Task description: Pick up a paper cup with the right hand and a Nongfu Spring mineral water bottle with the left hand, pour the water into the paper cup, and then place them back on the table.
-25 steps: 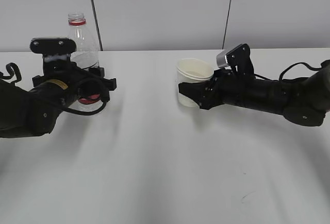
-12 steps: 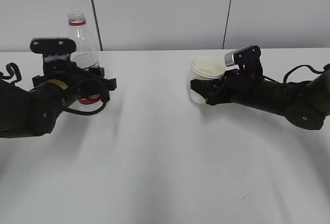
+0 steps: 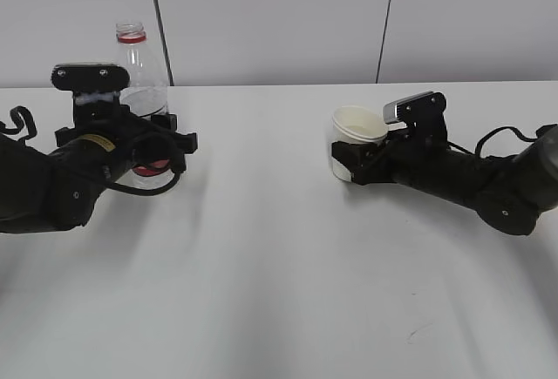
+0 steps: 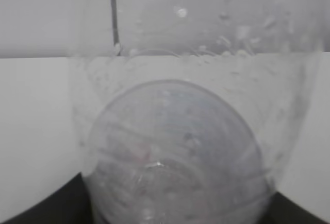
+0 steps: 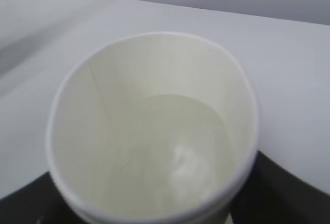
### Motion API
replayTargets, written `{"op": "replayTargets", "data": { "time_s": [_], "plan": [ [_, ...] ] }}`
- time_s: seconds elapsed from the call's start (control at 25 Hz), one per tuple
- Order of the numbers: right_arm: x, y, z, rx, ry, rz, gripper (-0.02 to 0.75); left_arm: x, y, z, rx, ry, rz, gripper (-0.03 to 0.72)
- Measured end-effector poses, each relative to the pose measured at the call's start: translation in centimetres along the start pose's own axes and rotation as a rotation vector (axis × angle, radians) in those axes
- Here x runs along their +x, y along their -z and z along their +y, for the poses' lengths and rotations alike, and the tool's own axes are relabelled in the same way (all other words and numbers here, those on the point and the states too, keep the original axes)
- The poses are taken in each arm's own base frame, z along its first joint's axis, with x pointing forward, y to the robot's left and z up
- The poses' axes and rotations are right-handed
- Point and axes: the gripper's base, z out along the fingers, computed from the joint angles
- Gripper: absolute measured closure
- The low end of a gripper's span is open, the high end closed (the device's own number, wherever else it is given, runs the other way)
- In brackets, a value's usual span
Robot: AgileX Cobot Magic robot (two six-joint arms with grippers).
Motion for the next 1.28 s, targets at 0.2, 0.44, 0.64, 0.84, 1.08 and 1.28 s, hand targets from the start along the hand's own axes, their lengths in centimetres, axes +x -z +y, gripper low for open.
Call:
{"op": "replayTargets", "data": {
  "time_s": [0.2,0.44,0.64,0.84,1.08,1.28],
  "plan": [
    [0.10,-0.04,-0.02,0.001,0.025,-0.010,0.256,0.00,0.00,-0.01,0.001,-0.001,0.000,0.333],
    [0.10,-0.05,0.00,-0.002,0.028,-0.016,0.253,0.00,0.00,-0.01,0.001,-0.001,0.000,0.333],
    [0.02,-0.05,0.03,-0.005,0.030,-0.024,0.153,0.00,0.00,-0.01,0.001,-0.001,0.000,0.333],
    [-0.15,-0.05,0.10,-0.012,0.031,-0.043,0.115,0.00,0.00,-0.01,0.001,-0.001,0.000,0.333],
    [-0.04,0.05,0.18,-0.015,0.029,-0.045,0.110,0.00,0.00,-0.01,0.001,-0.001,0.000,0.333],
    [0.56,0.55,0.57,-0.027,0.014,-0.045,0.111,-0.01,0.00,-0.01,0.001,-0.001,-0.001,0.333]
  ]
}}
